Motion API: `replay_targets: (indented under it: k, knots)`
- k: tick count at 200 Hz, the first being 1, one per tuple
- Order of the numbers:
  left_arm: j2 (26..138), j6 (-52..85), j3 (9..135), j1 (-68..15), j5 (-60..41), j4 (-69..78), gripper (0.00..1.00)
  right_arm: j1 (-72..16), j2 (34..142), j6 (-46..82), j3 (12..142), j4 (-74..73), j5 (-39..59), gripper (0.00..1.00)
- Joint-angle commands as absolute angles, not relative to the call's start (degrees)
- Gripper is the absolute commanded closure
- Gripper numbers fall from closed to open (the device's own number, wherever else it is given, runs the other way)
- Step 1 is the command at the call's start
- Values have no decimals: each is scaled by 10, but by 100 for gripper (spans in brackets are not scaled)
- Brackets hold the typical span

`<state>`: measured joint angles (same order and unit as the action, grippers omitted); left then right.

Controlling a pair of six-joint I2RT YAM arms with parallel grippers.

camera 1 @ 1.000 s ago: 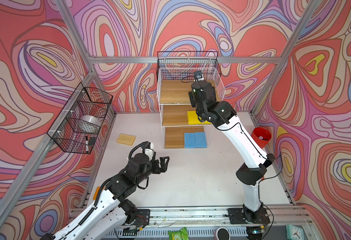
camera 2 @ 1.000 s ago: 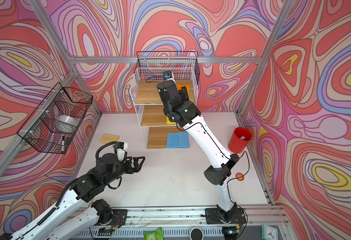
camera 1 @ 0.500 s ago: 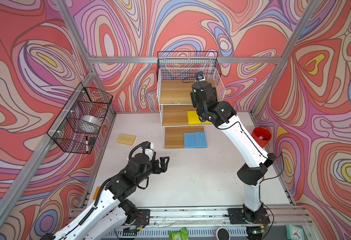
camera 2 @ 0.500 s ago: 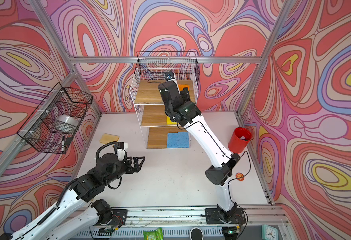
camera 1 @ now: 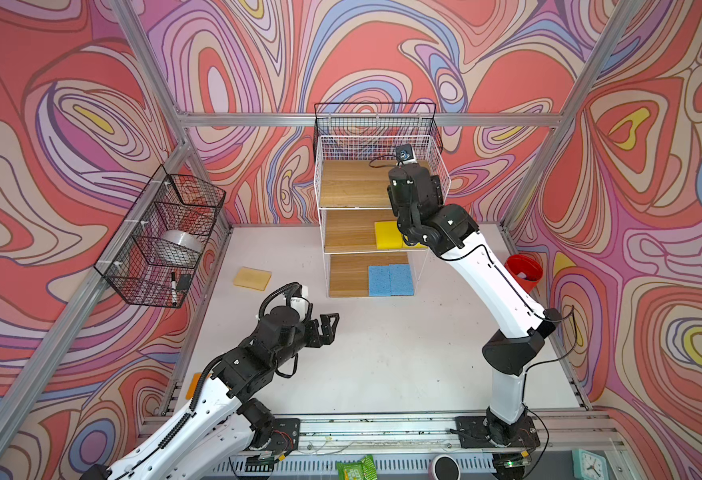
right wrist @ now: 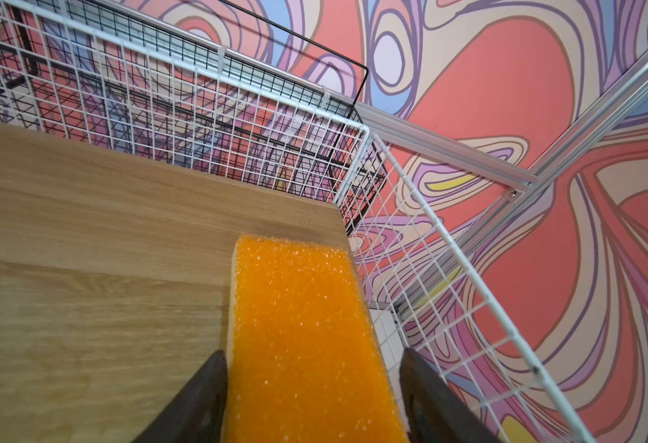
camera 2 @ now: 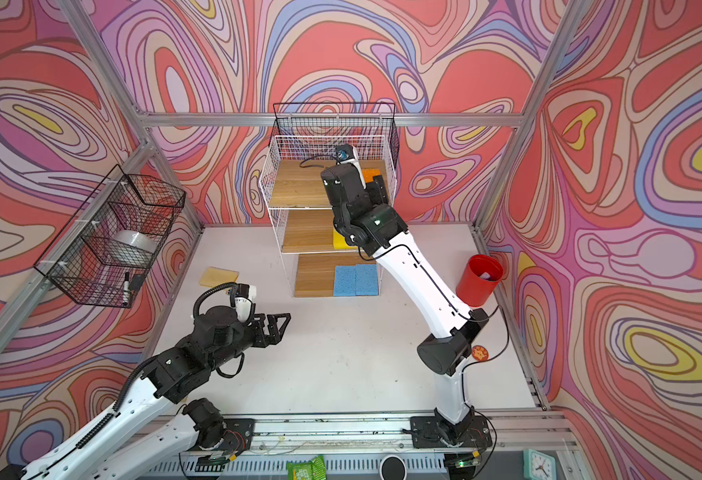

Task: Place and organize the cleaning sponges onto the shelf
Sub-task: 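Open the right gripper and withdraw it while the left gripper reaches toward the table edge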

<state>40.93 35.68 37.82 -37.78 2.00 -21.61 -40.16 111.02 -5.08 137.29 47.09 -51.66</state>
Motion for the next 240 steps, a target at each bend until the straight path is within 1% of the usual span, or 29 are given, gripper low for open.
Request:
replay_targets:
  k: [1,32,69,95,111,127,143,178,213,240]
  knots:
    - [415,362,393,-376,13,-218,10,-399,1095,-62,1367,467,-530,27]
    - [417,361,395,-376,12,-219,10,-399,1092,-62,1366,465,-516,26]
    - [409,353,404,-377,24,-233,9,-399,1071,-44,1356,459,-461,19]
    - [405,341,420,-376,32,-248,5,-399,1042,-33,1333,435,-420,16]
    - [406,332,436,-376,37,-263,0,-400,1023,-28,1316,421,-403,15]
    - [406,324,453,-377,54,-280,0,-402,1019,-19,1313,420,-384,15]
    - [407,312,476,-376,76,-300,0,-411,990,-18,1306,414,-374,15]
    - [421,285,542,-370,124,-368,0,-460,955,-25,1284,413,-376,15]
    - [449,274,595,-340,127,-419,0,-511,888,2,1189,410,-371,15]
    - [473,281,612,-308,116,-442,0,-537,819,52,1071,400,-350,16]
